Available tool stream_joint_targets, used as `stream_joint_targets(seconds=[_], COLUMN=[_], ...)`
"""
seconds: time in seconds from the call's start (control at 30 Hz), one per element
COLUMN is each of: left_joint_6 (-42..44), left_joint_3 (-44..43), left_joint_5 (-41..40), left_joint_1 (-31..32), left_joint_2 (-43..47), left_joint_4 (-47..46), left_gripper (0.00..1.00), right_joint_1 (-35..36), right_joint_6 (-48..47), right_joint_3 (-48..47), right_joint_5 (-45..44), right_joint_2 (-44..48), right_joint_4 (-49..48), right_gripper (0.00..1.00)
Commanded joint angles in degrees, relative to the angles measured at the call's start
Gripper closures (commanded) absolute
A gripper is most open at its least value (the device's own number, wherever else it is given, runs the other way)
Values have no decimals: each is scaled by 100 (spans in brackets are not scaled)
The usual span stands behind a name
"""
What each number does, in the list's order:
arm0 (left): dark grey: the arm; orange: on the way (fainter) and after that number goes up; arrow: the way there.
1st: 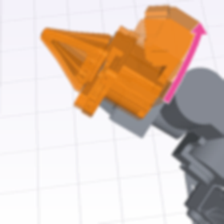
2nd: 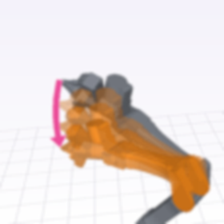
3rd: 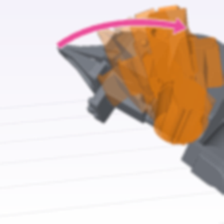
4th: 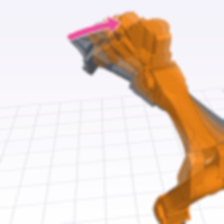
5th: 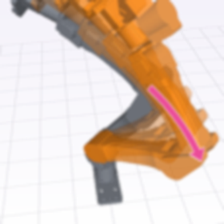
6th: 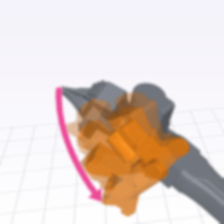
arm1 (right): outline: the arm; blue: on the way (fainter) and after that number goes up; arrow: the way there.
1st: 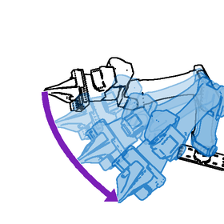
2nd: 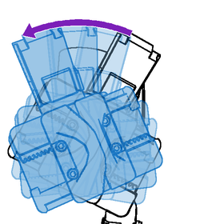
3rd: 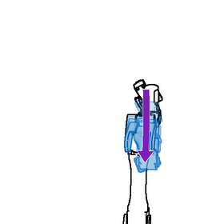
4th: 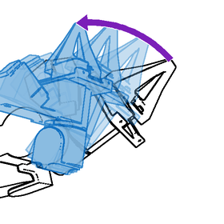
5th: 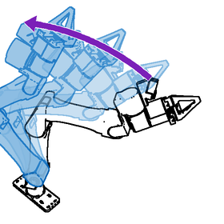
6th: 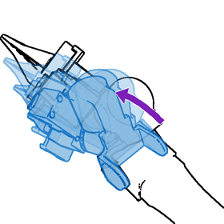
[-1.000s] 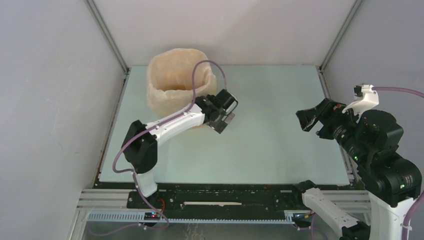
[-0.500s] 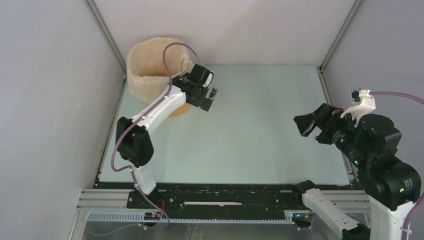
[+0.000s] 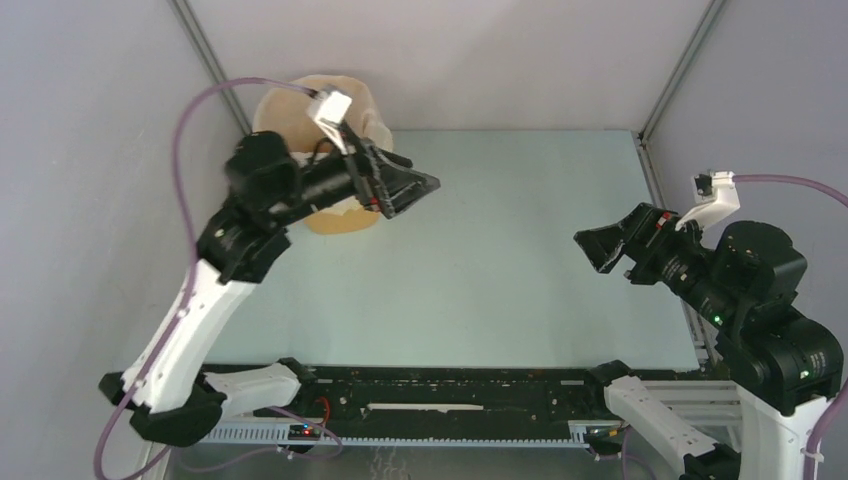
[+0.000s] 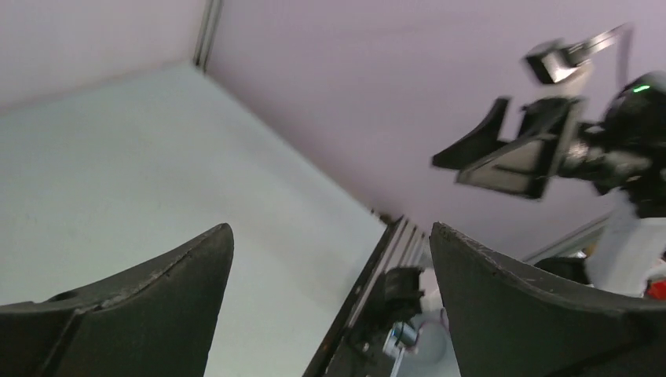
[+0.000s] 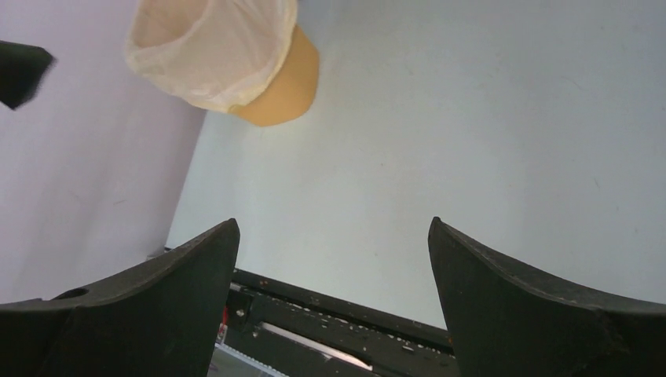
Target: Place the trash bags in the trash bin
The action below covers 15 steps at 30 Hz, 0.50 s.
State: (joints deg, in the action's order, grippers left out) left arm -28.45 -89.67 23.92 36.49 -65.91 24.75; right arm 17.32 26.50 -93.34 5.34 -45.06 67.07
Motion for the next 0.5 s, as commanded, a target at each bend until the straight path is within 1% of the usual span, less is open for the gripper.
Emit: stream_joint_targets(seconds=[0.0,0.07,0.13,0.17,0.23,0.4,0.47], left_joint_6=[292,633,873,943,1069,1228,1232], left_joint_3=[-1166,-1785,-2180,-2273,-2307,-2223,-2214], left_joint_5=[-646,-1459,-2269,-2664,-3181,-3930,-4062], left_joint_1=[-74,-72,-82,-85,-82,-89,-89], left_joint_2=[264,262,319,386,616,991,1054], left_joint_4=[603,1317,1785,1905,1943,1878,1936], left_gripper=[0,0,0,0,0,0,0], right_joint_1=[-18,-18,-17,-18,-18,-18,-18], right_joint_6=[11,-4,3,4,-2,-71,-91], right_joint_3=[-550,-874,-1296,-1431,-1918,-2764,-2933], right_joint_5=[461,604,670,690,698,514,532], right_joint_2=[-163,-299,-452,-530,-689,-1018,-1100], right_joint_4=[-404,-414,-400,-383,-309,-28,37], right_gripper=[0,0,0,0,0,0,0])
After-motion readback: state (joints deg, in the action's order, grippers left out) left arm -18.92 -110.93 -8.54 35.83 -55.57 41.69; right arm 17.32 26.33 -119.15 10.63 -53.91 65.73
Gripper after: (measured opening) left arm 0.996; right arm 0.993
